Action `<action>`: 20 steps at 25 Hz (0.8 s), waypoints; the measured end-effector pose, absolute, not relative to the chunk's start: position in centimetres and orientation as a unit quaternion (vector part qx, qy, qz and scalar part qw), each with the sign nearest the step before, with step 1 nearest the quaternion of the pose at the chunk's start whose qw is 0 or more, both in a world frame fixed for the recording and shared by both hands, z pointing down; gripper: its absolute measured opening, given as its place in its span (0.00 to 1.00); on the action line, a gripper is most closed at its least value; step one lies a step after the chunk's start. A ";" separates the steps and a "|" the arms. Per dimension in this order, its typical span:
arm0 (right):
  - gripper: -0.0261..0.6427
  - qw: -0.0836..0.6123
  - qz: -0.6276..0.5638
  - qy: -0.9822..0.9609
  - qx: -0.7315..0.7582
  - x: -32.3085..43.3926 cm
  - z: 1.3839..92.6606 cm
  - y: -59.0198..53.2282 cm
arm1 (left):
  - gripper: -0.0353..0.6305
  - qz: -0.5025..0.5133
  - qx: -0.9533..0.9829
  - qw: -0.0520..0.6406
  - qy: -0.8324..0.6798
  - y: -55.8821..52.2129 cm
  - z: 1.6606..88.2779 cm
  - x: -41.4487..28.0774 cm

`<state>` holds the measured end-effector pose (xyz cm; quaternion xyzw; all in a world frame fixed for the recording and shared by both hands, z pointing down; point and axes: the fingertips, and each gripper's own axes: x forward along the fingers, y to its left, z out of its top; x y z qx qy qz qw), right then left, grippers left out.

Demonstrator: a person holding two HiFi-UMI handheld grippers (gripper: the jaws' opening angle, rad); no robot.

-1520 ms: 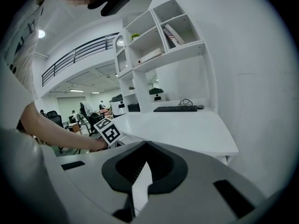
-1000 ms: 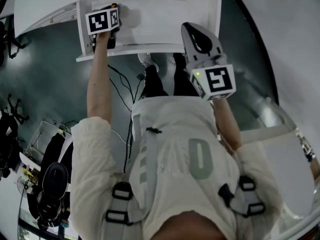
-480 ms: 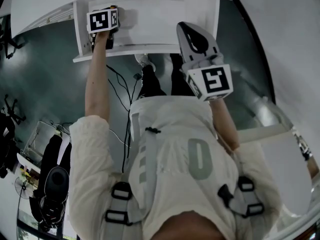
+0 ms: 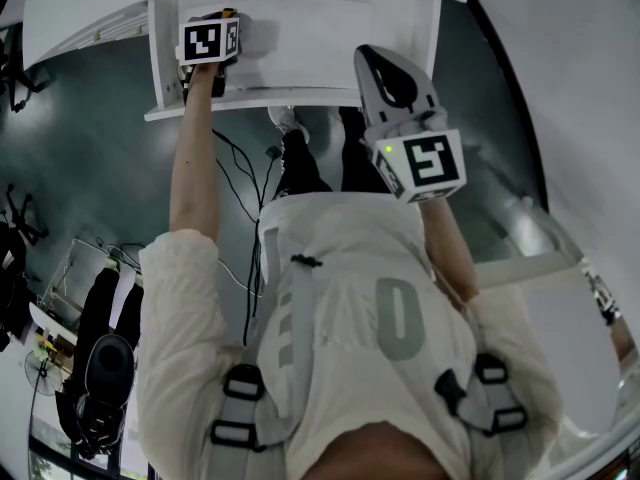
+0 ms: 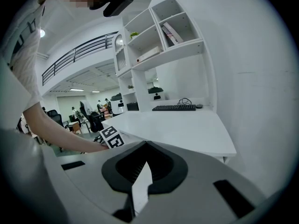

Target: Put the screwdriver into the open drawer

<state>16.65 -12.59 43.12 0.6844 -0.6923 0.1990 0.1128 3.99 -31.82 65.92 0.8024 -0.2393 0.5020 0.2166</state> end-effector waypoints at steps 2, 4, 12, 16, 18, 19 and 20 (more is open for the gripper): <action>0.05 0.113 0.199 -0.692 0.685 16.7 43.2 -12.4 | 0.27 0.507 0.801 0.218 -0.231 -31.5 66.2 4.0; 0.05 0.116 0.201 -0.691 0.684 16.8 43.4 -12.2 | 0.29 0.510 0.801 0.217 -0.228 -31.2 66.5 3.9; 0.05 0.115 0.202 -0.690 0.686 16.8 43.2 -12.1 | 0.42 0.493 0.810 0.211 -0.236 -31.1 66.1 4.1; 0.05 0.111 0.202 -0.692 0.685 16.8 43.2 -12.3 | 0.45 0.495 0.807 0.205 -0.250 -31.5 66.1 3.8; 0.05 0.111 0.203 -0.692 0.684 16.8 43.3 -12.3 | 0.45 0.496 0.804 0.210 -0.253 -31.5 66.3 3.7; 0.05 0.112 0.203 -0.693 0.683 16.8 43.4 -12.2 | 0.45 0.495 0.803 0.212 -0.256 -31.6 66.3 3.6; 0.05 0.112 0.204 -0.693 0.683 16.8 43.5 -12.2 | 0.45 0.494 0.802 0.211 -0.259 -31.7 66.3 3.6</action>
